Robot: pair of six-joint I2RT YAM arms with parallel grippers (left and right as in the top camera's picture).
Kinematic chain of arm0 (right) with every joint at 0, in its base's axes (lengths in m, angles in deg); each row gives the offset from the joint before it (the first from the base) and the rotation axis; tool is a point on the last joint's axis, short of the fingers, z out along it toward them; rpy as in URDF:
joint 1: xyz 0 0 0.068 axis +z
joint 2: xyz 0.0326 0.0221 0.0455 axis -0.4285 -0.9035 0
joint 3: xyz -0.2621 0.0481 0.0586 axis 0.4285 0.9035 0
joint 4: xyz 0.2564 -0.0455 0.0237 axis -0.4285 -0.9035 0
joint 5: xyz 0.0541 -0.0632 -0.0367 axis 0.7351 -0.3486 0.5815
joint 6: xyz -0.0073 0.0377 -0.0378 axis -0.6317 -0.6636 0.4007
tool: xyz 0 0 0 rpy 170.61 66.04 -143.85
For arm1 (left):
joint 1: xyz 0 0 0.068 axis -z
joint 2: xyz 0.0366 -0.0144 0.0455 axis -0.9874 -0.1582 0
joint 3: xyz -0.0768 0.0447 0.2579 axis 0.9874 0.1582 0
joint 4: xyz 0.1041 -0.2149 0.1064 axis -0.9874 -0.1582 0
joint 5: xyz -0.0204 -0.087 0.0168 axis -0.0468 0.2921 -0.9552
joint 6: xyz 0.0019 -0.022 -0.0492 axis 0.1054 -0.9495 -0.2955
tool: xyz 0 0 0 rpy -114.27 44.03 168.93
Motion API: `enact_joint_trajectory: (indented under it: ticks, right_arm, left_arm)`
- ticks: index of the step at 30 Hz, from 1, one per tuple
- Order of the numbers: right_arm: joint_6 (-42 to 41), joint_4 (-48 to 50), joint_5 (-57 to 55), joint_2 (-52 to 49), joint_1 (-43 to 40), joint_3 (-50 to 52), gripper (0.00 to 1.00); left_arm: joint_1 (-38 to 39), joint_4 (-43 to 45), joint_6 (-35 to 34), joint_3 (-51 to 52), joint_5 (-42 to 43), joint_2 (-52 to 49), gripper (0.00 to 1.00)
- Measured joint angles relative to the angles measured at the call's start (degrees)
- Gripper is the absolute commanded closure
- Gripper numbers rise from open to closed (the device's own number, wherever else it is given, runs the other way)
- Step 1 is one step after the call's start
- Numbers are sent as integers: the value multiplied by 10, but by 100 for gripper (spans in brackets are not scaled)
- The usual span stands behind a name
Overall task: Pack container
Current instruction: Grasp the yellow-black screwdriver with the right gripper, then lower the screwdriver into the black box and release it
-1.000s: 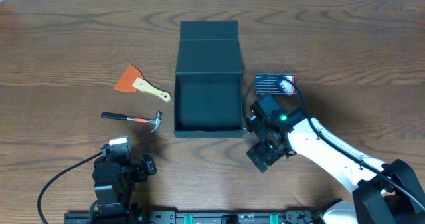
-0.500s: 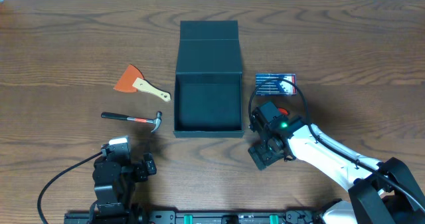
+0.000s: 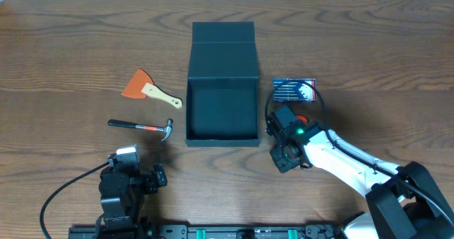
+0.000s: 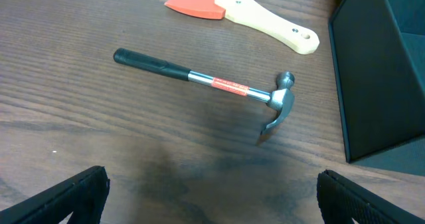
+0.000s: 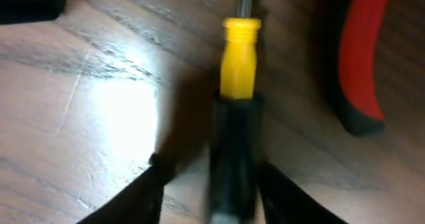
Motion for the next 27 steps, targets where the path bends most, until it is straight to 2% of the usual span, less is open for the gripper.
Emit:
enact_joint_trajectory:
  ticks: [1, 2, 8, 12, 22, 27]
  right_arm:
    - [-2, 1, 2, -1, 0, -1, 86]
    - [-4, 1, 2, -1, 0, -1, 89]
    - [-28, -18, 6, 0, 0, -6, 99]
    - [-34, -54, 7, 20, 0, -7, 99]
    - [-31, -109, 18, 179, 0, -93, 99]
    - [-13, -101, 37, 185, 0, -151, 98]
  left_arm:
    - [0, 0, 0, 0, 0, 0, 2]
    - [0, 0, 0, 0, 0, 0, 1]
    - [0, 0, 0, 0, 0, 0, 2]
    - [0, 0, 0, 0, 0, 0, 1]
    - [0, 0, 0, 0, 0, 0, 1]
    - [0, 0, 0, 0, 0, 0, 2]
